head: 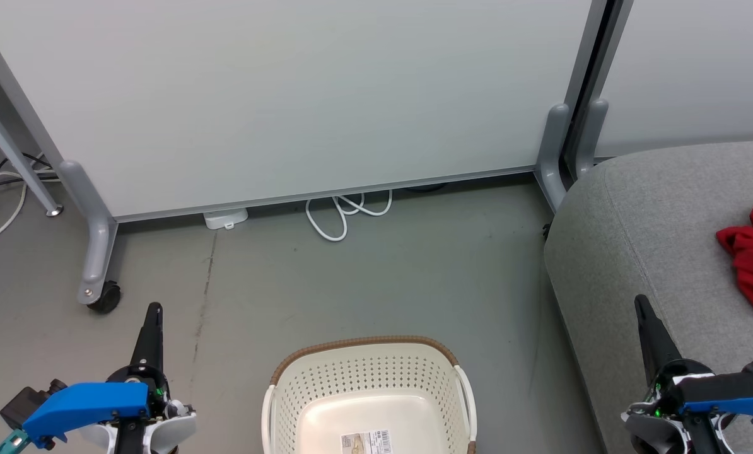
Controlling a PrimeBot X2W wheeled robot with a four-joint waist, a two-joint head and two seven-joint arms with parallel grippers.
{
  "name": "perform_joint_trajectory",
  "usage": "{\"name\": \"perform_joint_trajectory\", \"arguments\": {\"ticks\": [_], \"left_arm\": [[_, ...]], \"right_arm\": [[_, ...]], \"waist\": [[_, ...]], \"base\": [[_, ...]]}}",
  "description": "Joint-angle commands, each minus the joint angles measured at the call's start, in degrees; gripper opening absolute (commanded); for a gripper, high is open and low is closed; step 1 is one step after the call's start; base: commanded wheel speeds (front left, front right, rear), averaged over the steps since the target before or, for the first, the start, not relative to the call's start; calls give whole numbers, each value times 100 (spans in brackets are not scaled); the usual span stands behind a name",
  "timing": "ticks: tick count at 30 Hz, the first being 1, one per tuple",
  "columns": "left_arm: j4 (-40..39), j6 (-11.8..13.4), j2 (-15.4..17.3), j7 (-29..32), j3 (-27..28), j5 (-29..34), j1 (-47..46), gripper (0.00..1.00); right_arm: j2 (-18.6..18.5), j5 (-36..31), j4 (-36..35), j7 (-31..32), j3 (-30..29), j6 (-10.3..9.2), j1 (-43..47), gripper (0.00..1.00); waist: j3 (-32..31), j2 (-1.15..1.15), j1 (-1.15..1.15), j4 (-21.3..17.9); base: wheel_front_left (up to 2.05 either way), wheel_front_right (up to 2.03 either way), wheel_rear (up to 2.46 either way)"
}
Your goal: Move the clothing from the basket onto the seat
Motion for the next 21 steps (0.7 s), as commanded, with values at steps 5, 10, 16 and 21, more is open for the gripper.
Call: {"name": "perform_joint_trajectory", "arguments": {"ticks": [5,10,16,21], "left_arm": [[-53,-42,0,93,72,-277,-122,0],[-63,-50,-1,147,96,-479,-122,0],[-77,-59,-1,209,118,-714,-129,0],[-89,-63,-1,254,144,-910,-140,0]], "right_arm": [[-28,296,-54,99,-26,3,-82,0],[-29,503,-61,144,-37,2,-86,0],[-29,748,-72,210,-51,2,-91,0],[-29,937,-78,253,-60,2,-95,0]], "waist": [[6,0,0,-12],[11,0,0,-24],[17,0,0,-38],[23,0,0,-50]], "base": [[0,0,0],[0,0,0],[0,0,0],[0,0,0]]}}
